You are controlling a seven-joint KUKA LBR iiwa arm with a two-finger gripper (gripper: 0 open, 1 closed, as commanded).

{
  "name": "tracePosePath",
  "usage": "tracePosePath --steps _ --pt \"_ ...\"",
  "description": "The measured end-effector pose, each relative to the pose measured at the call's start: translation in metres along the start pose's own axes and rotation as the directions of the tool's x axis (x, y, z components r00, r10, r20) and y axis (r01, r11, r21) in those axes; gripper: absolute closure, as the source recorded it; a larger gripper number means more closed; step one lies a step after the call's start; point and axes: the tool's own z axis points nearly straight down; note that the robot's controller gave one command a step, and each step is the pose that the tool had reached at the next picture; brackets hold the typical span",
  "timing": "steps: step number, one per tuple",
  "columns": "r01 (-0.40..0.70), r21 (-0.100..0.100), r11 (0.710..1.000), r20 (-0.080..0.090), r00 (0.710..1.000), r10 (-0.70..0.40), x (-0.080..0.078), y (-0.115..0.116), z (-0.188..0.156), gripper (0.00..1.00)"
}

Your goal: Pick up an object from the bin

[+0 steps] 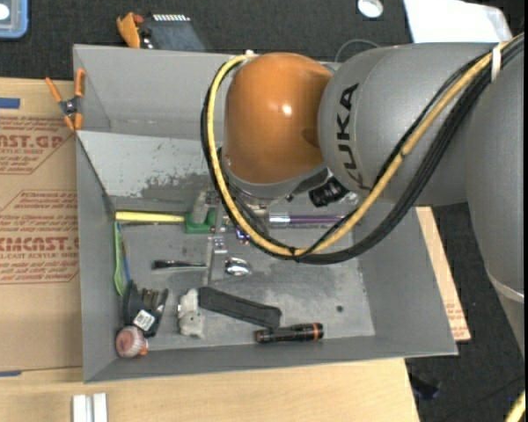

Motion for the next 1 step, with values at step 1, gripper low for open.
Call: tracePosePath --steps 1 --pt "-0.002 -0.001 1.000 0.008 1.000 0.002 -0.0017 -0.0010 -0.0046 0.00"
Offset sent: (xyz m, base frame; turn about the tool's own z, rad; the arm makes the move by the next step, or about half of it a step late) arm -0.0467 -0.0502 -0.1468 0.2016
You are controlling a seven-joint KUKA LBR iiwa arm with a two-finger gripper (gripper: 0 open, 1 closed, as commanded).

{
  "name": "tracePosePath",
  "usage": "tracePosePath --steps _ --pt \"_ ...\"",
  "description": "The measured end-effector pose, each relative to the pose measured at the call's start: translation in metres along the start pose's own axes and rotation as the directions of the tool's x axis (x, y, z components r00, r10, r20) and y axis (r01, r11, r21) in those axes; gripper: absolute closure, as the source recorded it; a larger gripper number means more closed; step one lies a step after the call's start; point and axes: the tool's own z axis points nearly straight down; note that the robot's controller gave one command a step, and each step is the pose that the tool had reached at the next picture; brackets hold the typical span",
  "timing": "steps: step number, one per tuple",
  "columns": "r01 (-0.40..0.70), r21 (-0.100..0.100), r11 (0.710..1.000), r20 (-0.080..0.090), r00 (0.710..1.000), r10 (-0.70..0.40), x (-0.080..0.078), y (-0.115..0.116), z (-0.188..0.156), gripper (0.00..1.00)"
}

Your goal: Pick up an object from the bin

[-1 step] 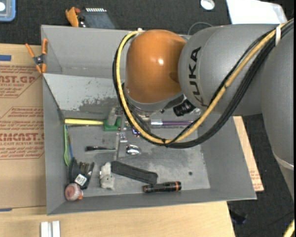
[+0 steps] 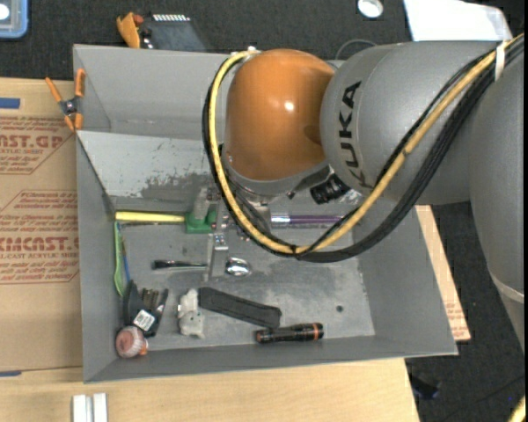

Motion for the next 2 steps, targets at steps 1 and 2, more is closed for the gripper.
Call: tracePosePath --steps 1,2 --pt "-0.087 -0.001 0.996 0.002 0.996 0.087 0.022 -0.021 0.067 0.00" --pt "0.127 -0.001 0.992 0.006 0.992 -0.127 0.054 -0.040 0.070 0.00"
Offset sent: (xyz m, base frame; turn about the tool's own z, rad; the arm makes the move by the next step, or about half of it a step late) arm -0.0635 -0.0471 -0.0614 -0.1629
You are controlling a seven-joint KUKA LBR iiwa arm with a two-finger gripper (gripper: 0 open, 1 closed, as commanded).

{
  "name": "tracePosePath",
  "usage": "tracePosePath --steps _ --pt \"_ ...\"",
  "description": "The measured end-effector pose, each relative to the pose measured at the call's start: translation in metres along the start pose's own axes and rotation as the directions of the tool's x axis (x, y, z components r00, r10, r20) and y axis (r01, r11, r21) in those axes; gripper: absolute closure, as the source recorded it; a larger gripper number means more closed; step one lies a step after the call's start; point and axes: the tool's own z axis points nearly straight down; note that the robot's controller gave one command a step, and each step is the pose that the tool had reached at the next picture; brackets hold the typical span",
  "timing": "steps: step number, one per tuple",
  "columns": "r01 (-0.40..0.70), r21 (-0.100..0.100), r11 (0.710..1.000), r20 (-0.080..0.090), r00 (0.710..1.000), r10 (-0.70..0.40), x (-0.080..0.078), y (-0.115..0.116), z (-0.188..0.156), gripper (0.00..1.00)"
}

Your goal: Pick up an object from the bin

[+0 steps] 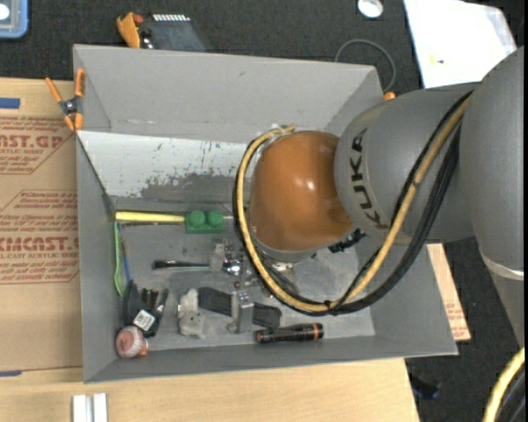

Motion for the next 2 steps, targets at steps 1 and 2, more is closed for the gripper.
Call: tracePosePath --steps 1,2 --pt "-0.235 0.000 0.972 -0.005 0.972 0.235 0.008 -0.012 0.027 0.00" --pt "-0.036 -0.001 0.999 0.009 0.999 0.036 0.013 -0.037 0.076 0.00"
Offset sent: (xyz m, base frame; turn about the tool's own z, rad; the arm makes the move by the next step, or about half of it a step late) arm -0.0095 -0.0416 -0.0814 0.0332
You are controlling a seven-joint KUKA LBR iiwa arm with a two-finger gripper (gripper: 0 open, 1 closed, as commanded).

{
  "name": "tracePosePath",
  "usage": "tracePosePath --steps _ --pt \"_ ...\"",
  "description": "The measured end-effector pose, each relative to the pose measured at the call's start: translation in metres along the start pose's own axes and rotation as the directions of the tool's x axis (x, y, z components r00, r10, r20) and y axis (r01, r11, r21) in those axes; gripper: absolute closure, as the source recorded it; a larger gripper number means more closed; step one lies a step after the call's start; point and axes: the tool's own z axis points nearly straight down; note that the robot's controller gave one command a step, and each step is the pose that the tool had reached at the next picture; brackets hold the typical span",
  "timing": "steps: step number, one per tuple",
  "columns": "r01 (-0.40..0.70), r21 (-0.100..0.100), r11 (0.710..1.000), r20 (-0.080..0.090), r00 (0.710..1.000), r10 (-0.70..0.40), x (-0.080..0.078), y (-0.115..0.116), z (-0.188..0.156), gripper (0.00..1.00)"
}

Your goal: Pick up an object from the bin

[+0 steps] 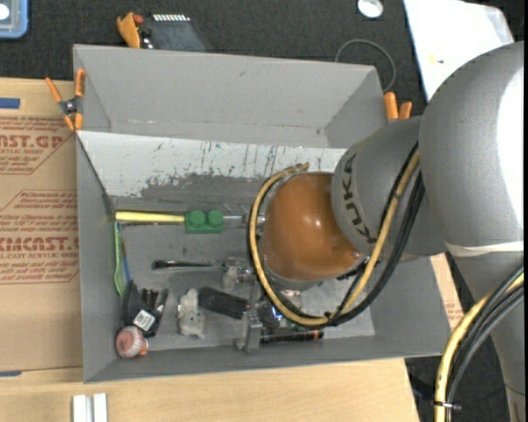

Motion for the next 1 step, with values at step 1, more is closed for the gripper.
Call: tracePosePath --steps 1 --pt "-0.258 0.001 0.966 -0.011 0.966 0.258 0.0038 -0.0086 0.0048 1.00"
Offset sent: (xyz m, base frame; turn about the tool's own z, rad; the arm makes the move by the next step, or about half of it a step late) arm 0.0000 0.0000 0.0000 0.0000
